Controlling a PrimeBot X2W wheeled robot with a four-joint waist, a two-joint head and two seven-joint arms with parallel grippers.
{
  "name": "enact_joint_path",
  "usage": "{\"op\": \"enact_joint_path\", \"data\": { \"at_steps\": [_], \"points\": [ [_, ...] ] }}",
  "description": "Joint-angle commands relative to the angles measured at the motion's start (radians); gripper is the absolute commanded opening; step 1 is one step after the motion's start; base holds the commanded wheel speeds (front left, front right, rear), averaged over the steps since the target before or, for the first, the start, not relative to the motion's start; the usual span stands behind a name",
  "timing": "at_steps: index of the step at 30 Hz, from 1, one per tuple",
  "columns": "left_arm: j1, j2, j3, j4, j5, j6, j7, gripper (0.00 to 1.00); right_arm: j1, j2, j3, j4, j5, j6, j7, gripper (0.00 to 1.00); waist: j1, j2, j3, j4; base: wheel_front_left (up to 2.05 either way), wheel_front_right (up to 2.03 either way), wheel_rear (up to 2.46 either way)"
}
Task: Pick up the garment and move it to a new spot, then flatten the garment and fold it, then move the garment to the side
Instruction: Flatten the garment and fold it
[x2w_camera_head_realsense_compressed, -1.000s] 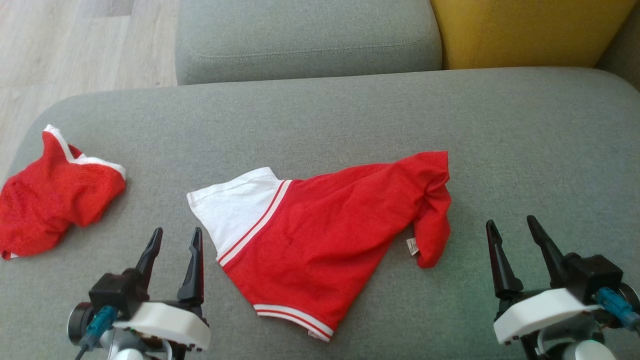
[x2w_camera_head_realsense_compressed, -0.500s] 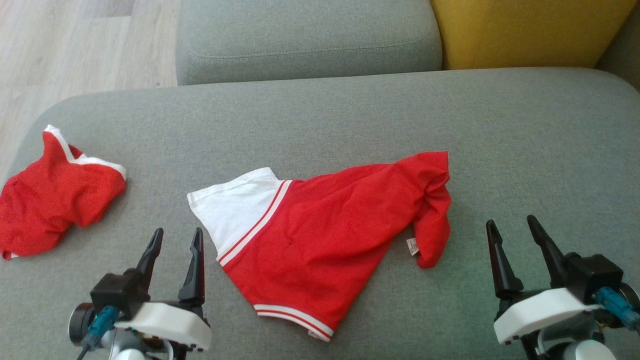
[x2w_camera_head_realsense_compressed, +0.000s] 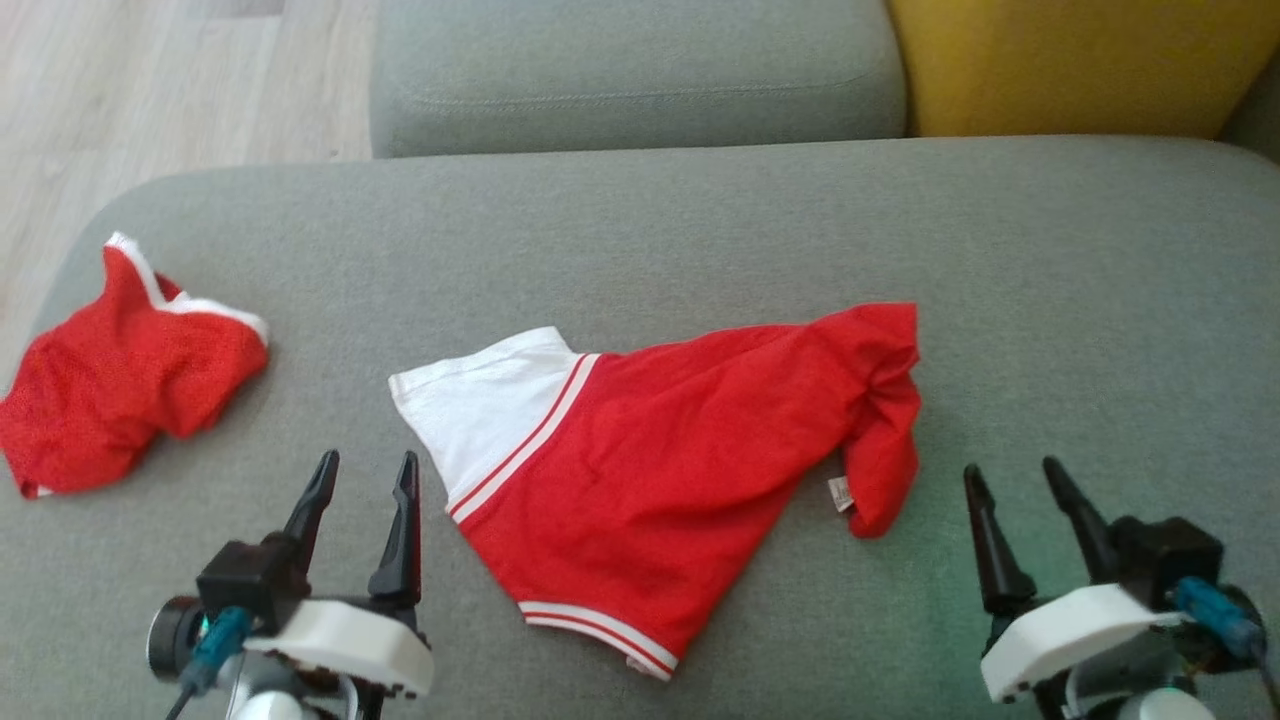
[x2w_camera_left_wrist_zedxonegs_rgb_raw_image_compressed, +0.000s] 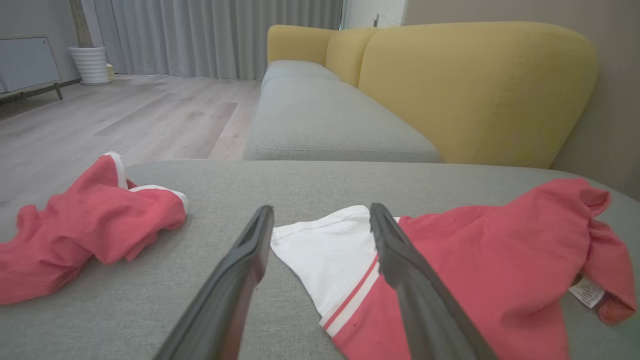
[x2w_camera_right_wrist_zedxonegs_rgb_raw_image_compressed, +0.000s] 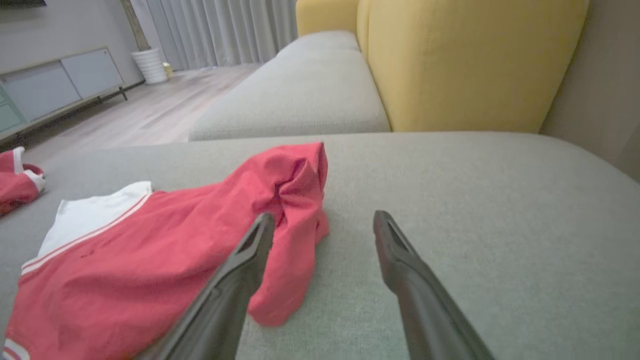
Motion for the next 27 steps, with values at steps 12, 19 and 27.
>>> {"op": "enact_joint_path", "data": {
  "at_steps": [12,19,27],
  "points": [
    [-0.151,-0.036,0.042,-0.096,0.053,0.002,-0.012,1.0,-0.145,-0.005,0.018,0.223,0.007,0.008,0.064,1.0,0.0,-0.0001,0.115,0.12,0.0,0.0,0.0],
    [-0.161,-0.073,0.051,-0.112,0.078,-0.012,-0.012,1.0,-0.207,-0.015,-0.01,0.316,0.01,0.008,0.112,0.0,0.0,-0.0001,0.139,0.152,0.0,0.0,0.0],
    [-0.181,-0.113,0.08,-0.116,0.102,-0.043,-0.012,1.0,-0.359,-0.116,-0.074,0.262,-0.047,0.008,0.098,0.0,0.0,-0.0001,0.17,0.148,0.0,0.0,0.0]
  ]
}}
